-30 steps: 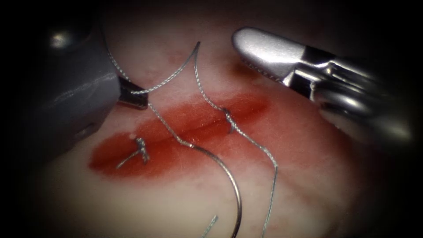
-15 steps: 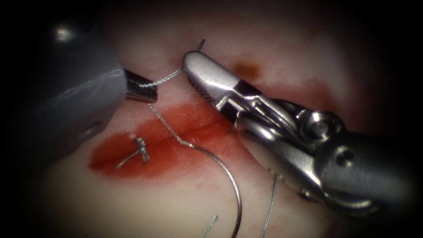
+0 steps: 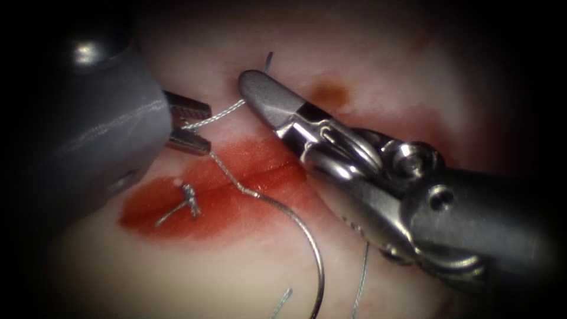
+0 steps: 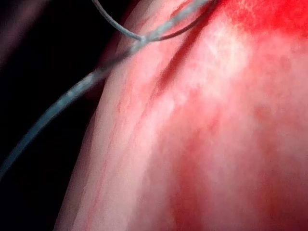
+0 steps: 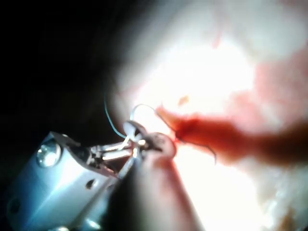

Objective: Wound Closure
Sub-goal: Grab a longer length of suture, then wrap the suture once around the right tool, then grab the suture tail, then pull the right tool up and the left tool down to tension.

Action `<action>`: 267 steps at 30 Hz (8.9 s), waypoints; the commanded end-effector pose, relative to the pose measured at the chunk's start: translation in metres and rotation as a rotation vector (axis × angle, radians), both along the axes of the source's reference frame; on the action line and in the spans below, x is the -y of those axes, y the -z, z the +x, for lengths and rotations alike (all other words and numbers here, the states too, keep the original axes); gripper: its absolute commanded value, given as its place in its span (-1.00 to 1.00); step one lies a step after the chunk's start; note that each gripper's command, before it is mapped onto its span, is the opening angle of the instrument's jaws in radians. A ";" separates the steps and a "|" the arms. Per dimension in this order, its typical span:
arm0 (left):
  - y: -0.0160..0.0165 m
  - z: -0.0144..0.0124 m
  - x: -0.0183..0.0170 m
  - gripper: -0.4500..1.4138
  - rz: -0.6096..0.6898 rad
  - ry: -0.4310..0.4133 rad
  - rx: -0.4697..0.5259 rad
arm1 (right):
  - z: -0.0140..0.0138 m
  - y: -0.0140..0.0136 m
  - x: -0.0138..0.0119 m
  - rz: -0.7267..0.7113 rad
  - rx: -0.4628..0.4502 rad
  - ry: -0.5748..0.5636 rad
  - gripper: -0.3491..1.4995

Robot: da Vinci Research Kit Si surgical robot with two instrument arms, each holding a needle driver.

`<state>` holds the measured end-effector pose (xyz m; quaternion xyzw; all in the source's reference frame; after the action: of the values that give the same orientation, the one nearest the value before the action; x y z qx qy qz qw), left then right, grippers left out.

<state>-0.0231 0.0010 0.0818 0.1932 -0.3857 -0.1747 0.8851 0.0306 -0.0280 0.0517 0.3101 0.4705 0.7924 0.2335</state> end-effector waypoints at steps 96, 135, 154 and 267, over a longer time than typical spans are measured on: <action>-0.0051 -0.0048 -0.0033 -1.00 -0.044 -0.112 0.089 | -0.0013 0.0021 -0.0037 -0.749 -0.247 0.928 -1.00; -0.0019 -0.0064 -0.0015 -1.00 -0.012 -0.165 0.075 | -0.0038 0.0030 -0.0012 -0.258 0.616 1.900 -0.27; -0.0028 -0.0066 -0.0005 -1.00 -0.021 -0.199 0.010 | -0.0021 0.0001 -0.0009 -0.311 0.659 1.903 -0.33; 0.0004 -0.0077 0.0228 -1.00 0.470 -0.682 -0.120 | 0.0015 0.0017 -0.0101 -1.000 1.723 1.639 -1.00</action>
<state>-0.0304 -0.0227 0.0814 0.4985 -0.1958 0.0352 0.8438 0.0309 -0.0188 0.0507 -0.2201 0.0831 0.0991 0.9669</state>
